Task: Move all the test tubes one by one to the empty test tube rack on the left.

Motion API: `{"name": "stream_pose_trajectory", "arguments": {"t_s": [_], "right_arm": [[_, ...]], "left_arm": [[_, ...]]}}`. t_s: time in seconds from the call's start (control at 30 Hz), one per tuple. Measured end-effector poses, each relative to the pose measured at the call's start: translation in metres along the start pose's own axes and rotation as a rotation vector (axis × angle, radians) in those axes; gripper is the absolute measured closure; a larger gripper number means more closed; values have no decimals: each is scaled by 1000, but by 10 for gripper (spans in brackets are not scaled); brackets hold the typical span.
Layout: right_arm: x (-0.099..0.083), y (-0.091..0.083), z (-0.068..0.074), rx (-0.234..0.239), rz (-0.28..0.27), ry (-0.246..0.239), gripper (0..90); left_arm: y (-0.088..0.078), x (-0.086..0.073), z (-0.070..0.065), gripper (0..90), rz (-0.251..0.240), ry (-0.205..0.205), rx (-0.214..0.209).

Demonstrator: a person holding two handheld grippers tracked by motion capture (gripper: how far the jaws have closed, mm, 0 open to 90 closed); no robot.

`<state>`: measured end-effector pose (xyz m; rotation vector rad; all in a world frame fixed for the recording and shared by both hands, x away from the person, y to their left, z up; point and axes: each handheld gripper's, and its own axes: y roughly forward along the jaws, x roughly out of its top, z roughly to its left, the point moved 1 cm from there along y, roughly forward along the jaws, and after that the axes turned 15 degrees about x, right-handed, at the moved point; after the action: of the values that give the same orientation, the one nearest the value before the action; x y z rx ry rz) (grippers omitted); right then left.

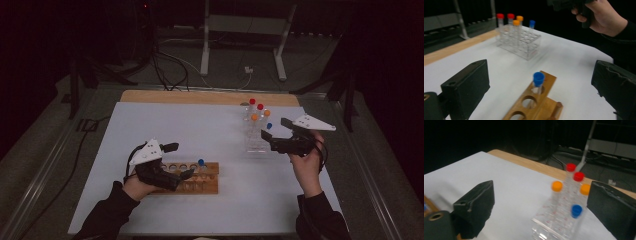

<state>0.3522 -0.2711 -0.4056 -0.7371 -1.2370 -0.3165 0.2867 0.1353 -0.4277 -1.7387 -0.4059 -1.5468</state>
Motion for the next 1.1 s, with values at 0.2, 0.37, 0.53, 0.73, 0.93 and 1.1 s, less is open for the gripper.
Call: {"name": "stream_pose_trajectory", "arguments": {"t_s": [0.2, 0.37, 0.53, 0.73, 0.93, 1.1], "right_arm": [[-12, 5, -18, -82, 27, 28, 68], [-27, 13, -34, -125, 67, 69, 120], [-40, 22, -46, -160, 111, 105, 235], [-47, 31, -53, -157, 136, 118, 411], [-48, 40, -56, -131, 154, 125, 527], [-50, 46, -59, -123, 172, 125, 612]], "left_arm": [[-8, -1, 6, 23, -15, 6, 24], [-11, -2, 9, 23, -20, 3, 27], [-11, -2, 10, 23, -25, 6, 27], [-11, -2, 11, 23, -26, 6, 31], [-11, -2, 12, 23, -26, -2, 38], [-12, -2, 13, 23, -27, 0, 42]]}}
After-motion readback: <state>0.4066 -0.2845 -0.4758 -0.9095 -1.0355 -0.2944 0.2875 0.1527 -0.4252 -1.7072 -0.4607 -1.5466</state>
